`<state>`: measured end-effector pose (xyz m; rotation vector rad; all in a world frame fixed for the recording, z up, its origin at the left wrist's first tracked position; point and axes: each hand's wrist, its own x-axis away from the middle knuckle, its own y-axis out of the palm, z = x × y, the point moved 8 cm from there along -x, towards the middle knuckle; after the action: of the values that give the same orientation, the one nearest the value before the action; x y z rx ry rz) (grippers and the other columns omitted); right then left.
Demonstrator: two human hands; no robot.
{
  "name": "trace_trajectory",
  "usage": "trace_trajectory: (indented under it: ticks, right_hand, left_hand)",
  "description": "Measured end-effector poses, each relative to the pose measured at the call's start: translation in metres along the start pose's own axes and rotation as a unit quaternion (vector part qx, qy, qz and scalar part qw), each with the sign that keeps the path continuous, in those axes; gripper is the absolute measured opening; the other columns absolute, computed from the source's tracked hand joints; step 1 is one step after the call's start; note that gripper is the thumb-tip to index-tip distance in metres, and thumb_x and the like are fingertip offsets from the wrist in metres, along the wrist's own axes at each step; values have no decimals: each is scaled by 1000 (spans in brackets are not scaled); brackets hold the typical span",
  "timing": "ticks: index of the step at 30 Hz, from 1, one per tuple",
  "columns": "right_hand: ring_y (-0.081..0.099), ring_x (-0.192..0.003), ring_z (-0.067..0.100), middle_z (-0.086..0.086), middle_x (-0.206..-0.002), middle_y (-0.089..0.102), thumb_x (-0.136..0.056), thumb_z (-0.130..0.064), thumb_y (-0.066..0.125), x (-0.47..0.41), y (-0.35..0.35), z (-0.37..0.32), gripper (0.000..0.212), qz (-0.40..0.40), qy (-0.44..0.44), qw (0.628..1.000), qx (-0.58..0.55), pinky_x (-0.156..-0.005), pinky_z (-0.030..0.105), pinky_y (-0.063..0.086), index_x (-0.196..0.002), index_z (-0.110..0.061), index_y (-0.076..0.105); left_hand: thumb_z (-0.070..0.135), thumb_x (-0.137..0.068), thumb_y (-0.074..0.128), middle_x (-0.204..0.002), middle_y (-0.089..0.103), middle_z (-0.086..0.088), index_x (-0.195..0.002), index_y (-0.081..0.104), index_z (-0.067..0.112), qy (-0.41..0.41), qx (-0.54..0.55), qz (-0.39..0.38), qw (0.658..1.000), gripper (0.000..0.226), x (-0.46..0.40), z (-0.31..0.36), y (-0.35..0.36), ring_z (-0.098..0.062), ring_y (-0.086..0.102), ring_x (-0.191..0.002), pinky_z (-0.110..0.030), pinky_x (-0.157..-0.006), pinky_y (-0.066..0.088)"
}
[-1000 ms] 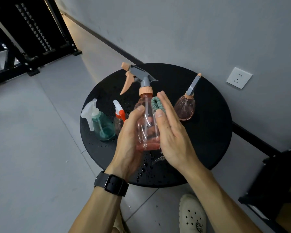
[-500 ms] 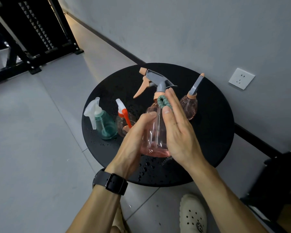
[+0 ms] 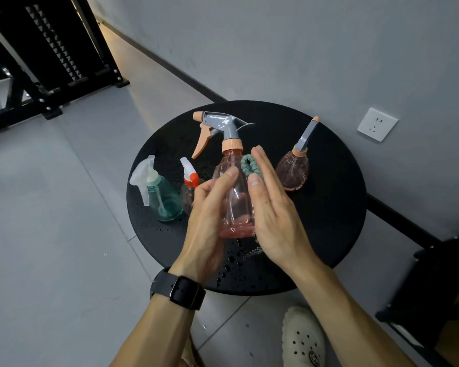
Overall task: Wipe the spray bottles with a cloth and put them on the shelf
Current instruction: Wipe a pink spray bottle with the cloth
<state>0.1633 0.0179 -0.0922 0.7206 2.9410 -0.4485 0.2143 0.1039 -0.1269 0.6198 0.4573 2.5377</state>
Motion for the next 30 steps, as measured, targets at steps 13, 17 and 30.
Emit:
trace_trajectory:
  ticks: [13, 17, 30]
  right_hand:
    - [14, -139, -16, -22, -158, 18, -104, -35, 26, -6, -14, 1, 47, 17, 14, 1000, 1, -106, 0, 17, -151, -34, 22]
    - [16, -138, -16, -22, -157, 20, -105, -32, 26, -8, -18, 2, 45, 18, 12, 1000, 2, -104, -2, 17, -150, -34, 24]
    - [21, -142, -7, -21, -158, 19, -103, -43, 25, -2, -2, 5, 48, 0, 29, 999, -20, -117, 35, 31, -151, -41, 18]
  left_hand:
    - [58, -69, 78, -86, 72, 4, -116, 57, 10, -10, -105, -31, 994, 71, 3, -4, 5, -26, 74, -88, -55, -83, 59]
    - [54, -71, 76, -89, 75, 5, -119, 58, 13, -16, -121, -52, 991, 66, 7, -3, 11, -26, 74, -95, -55, -85, 58]
    - [55, -78, 71, -110, 73, 1, -129, 51, 18, 30, -62, 0, 998, 66, -1, 5, -2, -20, 73, -96, -35, -66, 57]
